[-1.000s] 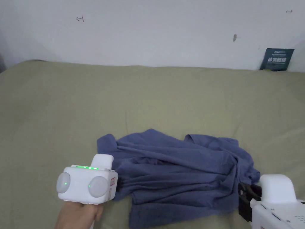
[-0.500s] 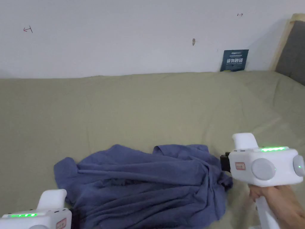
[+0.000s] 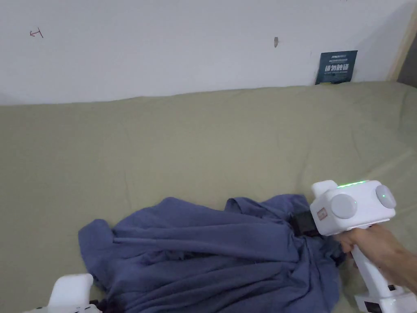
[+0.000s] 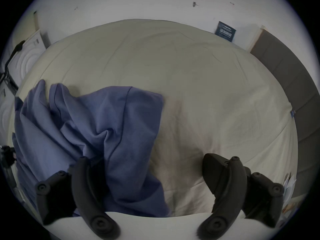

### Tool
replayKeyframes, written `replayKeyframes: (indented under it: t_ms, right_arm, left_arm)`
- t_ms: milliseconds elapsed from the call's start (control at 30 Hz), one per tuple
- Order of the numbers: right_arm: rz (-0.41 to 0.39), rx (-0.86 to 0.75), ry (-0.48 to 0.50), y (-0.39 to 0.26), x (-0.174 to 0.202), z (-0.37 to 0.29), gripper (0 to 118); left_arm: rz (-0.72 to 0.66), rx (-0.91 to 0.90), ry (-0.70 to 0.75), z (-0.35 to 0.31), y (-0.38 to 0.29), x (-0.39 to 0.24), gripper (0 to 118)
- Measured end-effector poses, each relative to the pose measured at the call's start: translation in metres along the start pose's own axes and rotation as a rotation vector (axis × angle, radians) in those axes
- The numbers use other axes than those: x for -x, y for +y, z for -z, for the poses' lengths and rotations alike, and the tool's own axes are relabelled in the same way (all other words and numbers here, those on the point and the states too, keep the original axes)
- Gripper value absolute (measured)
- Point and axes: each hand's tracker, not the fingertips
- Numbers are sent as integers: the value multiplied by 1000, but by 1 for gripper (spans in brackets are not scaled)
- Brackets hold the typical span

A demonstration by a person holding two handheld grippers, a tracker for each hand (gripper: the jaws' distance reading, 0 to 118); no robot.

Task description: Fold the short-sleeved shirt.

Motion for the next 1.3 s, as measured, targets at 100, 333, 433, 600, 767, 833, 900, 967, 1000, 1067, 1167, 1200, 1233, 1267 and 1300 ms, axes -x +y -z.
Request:
replayKeyframes:
  t_ms: [100, 333, 433, 600, 767, 833, 900, 967, 1000, 1067, 1167, 1200, 1233, 1267, 1300]
  right_arm:
    - [-16, -52, -9, 1, -5, -30, 5]
    - [43, -177, 70, -16, -22, -120, 5]
    - [65, -238, 87, -24, -30, -167, 5]
    - [94, -342, 90, -30, -46, -244, 5]
    - [121, -448, 82, -36, -60, -321, 5]
    - [131, -486, 80, -40, -65, -348, 5]
    - [139, -517, 75, -41, -69, -371, 5]
    - [149, -548, 66, -44, -73, -391, 5]
    - [164, -565, 72, -45, -76, -400, 5]
    - [185, -586, 82, -45, -80, -416, 5]
    - [172, -623, 73, -45, -78, -431, 5]
    - [170, -627, 67, -44, -77, -433, 5]
    - [170, -634, 59, -43, -76, -435, 5]
    - [164, -639, 51, -41, -74, -436, 5]
    - [156, -646, 30, -38, -72, -435, 5]
  left_arm:
    - [-13, 9, 4, -3, 2, -1, 0]
    - [-74, -55, 18, -60, 15, 14, 0]
    - [-67, -130, 71, -97, 28, 20, 0]
    - [-83, -239, 137, -167, 47, 27, 0]
    - [-50, -354, 246, -239, 69, 34, 0]
    - [-61, -398, 271, -268, 78, 39, 0]
    - [-58, -433, 302, -293, 86, 44, 0]
    - [-58, -460, 320, -315, 93, 49, 0]
    - [-62, -471, 328, -323, 96, 51, 0]
    - [-66, -498, 329, -343, 101, 53, 0]
    - [-77, -534, 322, -357, 109, 56, 0]
    - [-76, -546, 323, -360, 111, 54, 0]
    - [-73, -547, 329, -360, 114, 54, 0]
    - [-71, -555, 333, -364, 116, 52, 0]
    - [-78, -564, 341, -364, 119, 52, 0]
